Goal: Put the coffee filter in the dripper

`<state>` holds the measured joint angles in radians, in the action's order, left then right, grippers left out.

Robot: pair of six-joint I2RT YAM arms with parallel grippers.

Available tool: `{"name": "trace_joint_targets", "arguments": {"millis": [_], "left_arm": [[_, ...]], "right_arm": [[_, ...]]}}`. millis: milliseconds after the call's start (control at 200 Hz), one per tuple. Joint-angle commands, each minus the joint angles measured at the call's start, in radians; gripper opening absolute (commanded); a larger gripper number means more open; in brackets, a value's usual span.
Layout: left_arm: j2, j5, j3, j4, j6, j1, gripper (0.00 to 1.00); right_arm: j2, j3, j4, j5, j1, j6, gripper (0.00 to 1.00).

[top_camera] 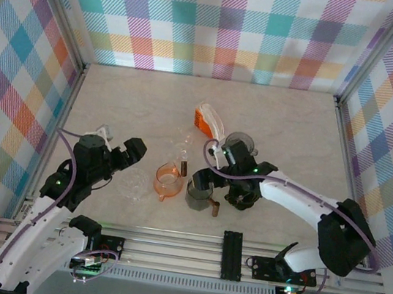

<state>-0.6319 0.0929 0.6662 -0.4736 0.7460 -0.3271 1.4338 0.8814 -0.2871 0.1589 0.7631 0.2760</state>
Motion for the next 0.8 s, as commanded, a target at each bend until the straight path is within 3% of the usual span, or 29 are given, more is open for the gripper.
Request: {"name": "trace_joint_targets", "arguments": {"millis": [0,530,800], "left_arm": [[0.01,0.045,-0.017,-0.014,0.01,-0.012,0.98],[-0.001,0.066,-0.062,0.027,0.025,-0.048,0.98],[-0.019,0.023,-0.047,0.042,0.03,-0.141,0.99]], "right_arm": [[0.016,0.041,-0.023,0.03,0.032,-0.035,0.93],[0.002,-0.006,-0.013,0.062,0.157,-0.004,0.82],[-0.213,-0.075,-0.011,-0.186,0.144,0.13,0.85]]}}
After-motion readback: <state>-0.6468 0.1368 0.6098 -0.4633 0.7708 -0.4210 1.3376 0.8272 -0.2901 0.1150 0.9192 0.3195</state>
